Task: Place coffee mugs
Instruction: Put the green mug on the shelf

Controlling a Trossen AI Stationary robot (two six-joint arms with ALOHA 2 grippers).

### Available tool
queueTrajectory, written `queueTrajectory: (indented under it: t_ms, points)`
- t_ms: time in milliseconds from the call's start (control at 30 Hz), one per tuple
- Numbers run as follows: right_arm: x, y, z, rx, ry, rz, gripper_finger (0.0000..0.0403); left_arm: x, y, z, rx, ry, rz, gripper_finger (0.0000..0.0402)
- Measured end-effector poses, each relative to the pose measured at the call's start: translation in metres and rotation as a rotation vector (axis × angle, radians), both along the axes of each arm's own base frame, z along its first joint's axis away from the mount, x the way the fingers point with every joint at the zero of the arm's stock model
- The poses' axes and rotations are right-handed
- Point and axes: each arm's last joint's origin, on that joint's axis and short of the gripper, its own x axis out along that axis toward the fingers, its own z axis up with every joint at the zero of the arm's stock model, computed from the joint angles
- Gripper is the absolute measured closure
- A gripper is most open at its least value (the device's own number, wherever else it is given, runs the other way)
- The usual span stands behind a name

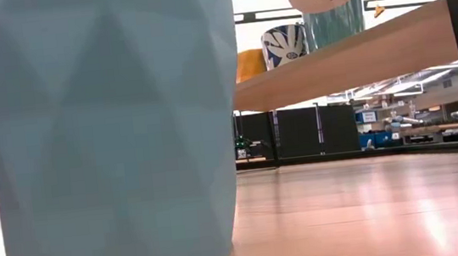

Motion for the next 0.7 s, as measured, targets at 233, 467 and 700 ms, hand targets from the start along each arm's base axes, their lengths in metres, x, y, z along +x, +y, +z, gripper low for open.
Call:
queueTrajectory:
  t_ms: [233,467,700]
  points:
    - [-0.001,-0.008,0.006,0.044,0.005,-0.182,0.0369,0.000,-0.001,0.000,0.100,-0.027,-0.102,0.0285]
    - [-0.009,-0.004,0.014,0.049,-0.016,-0.211,0.0370,0.000,0.000,0.000,0.190,-0.051,-0.185,0.0285]
    - [-0.018,0.010,0.016,0.016,-0.041,-0.154,0.0373,0.000,0.000,0.000,0.232,-0.060,-0.221,0.0285]
